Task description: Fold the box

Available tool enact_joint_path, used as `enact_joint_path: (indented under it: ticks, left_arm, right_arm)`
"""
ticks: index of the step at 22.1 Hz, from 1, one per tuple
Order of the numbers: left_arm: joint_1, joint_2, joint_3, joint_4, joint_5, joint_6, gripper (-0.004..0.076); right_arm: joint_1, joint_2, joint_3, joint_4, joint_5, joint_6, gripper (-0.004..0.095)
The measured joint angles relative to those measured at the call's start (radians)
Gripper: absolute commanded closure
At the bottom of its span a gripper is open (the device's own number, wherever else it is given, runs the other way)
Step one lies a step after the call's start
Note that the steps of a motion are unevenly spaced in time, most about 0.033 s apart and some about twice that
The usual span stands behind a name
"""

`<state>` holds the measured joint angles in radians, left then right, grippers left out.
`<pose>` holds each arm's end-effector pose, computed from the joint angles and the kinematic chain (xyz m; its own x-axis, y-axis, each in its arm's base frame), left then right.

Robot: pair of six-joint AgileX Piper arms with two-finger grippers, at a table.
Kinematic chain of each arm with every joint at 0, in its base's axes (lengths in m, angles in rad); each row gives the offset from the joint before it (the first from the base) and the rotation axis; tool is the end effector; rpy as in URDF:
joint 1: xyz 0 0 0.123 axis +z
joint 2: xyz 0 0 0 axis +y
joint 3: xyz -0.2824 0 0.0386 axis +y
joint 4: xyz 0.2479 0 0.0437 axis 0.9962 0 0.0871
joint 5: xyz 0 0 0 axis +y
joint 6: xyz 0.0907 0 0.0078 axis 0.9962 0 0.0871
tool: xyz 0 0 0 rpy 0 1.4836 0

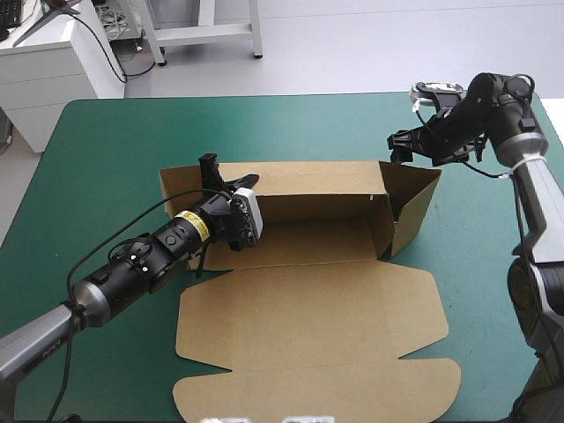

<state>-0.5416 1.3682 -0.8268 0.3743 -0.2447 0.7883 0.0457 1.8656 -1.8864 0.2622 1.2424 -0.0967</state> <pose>0.2566 -0.1637 0.2967 0.4588 0.7861 -0.4141 0.4140 0.2232 0.8825 0.4025 0.0408 0.3512 -0.8991 -0.0512 -0.4347 -0.1596 0.9631 0.2167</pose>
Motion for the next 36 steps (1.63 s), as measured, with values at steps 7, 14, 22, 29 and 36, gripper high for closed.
enact_joint_path:
  ticks: [7, 14, 22, 29, 36]
  left_arm:
    - [0.000, 0.000, 0.000, -0.002, 0.000, 0.001, 0.0732]
    - [0.000, 0.000, 0.000, -0.003, 0.000, 0.001, 0.0732]
    - [0.000, 0.000, 0.001, -0.004, 0.000, 0.001, 0.0732]
    - [0.000, 0.000, 0.001, -0.004, 0.000, 0.001, 0.0732]
    - [0.000, 0.000, 0.001, -0.004, -0.001, 0.001, 0.0732]
  right_arm:
    - [0.000, -0.057, 0.028, -0.010, 0.001, 0.000, 0.0170]
    - [0.000, -0.123, 0.197, -0.017, -0.005, -0.002, 0.0170]
    - [0.000, -0.246, 0.425, 0.070, -0.093, -0.066, 0.0170]
    - [-0.001, -0.420, 0.723, 0.199, -0.352, -0.257, 0.0170]
    - [-0.001, -0.560, 0.921, 0.312, -0.493, -0.514, 0.0170]
